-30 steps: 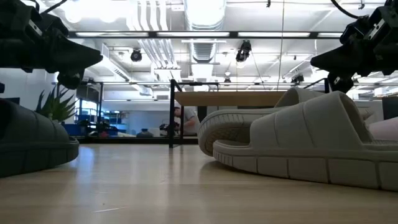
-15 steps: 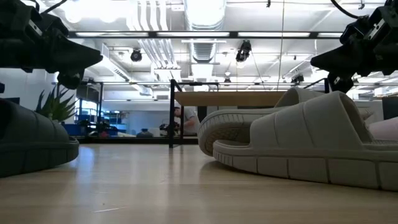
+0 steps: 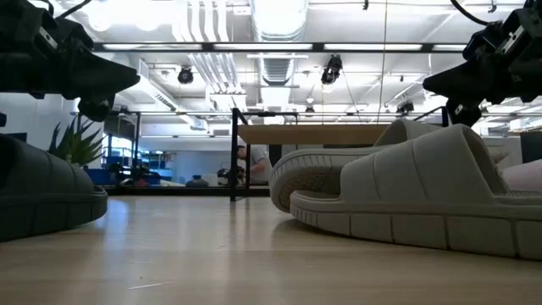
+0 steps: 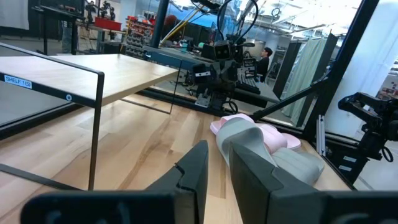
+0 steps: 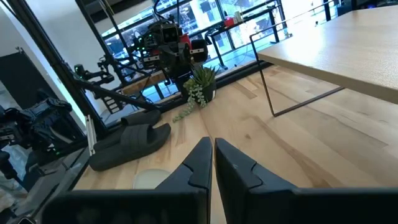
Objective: Pick and place slides into the shelf
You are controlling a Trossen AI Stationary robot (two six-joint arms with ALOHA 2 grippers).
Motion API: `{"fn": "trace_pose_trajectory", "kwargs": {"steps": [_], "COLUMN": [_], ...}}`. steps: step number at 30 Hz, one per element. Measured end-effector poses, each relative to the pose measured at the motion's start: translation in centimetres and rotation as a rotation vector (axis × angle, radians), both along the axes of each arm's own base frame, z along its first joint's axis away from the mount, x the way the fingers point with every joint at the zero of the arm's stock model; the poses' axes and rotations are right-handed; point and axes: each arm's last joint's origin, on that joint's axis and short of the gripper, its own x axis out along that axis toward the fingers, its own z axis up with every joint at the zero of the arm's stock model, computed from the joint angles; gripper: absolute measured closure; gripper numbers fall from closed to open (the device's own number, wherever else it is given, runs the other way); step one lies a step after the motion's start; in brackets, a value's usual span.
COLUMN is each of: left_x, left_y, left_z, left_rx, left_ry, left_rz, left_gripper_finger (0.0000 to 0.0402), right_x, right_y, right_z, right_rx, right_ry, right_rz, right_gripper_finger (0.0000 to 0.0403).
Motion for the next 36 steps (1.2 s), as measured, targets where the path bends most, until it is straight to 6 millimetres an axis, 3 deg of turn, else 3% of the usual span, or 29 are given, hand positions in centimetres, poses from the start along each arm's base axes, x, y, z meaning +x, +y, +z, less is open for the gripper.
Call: {"fn": "trace_pose_trajectory", "kwargs": {"steps": [12, 14, 18, 20, 24, 31, 33, 36], "left_x": [0.0, 0.0, 0.0, 0.0, 0.0, 0.0, 0.0, 0.0], "left_y": [0.0, 0.0, 0.0, 0.0, 0.0, 0.0, 0.0, 0.0], "left_z": [0.0, 0.0, 0.0, 0.0, 0.0, 0.0, 0.0, 0.0], "left_rx": [0.000, 0.000, 0.000, 0.000, 0.000, 0.000, 0.000, 0.000], "left_ry": [0.000, 0.000, 0.000, 0.000, 0.000, 0.000, 0.000, 0.000], "left_rz": [0.000, 0.000, 0.000, 0.000, 0.000, 0.000, 0.000, 0.000], "left_gripper_finger": [0.0350, 0.0350, 0.0350, 0.0350, 0.0350, 0.0350, 0.0350, 0.0350], "right_x": [0.0, 0.0, 0.0, 0.0, -0.1, -1.8, -1.9, -1.0], "right_y": [0.0, 0.0, 0.0, -0.1, 0.1, 0.7, 1.0, 1.6], "right_z": [0.0, 0.0, 0.0, 0.2, 1.8, 6.3, 6.9, 7.6], "right_rx": [0.081, 0.165, 0.509, 0.564, 0.502, 0.246, 0.218, 0.246], "right_ry": [-0.009, -0.016, -0.044, -0.071, -0.223, -0.704, -0.746, -0.668], "right_rz": [-0.002, -0.004, -0.019, -0.040, 0.031, 0.169, 0.216, 0.266], "right_gripper_finger": [0.0390, 0.0390, 0.0390, 0.0390, 0.0390, 0.0390, 0.0390, 0.0390]}}
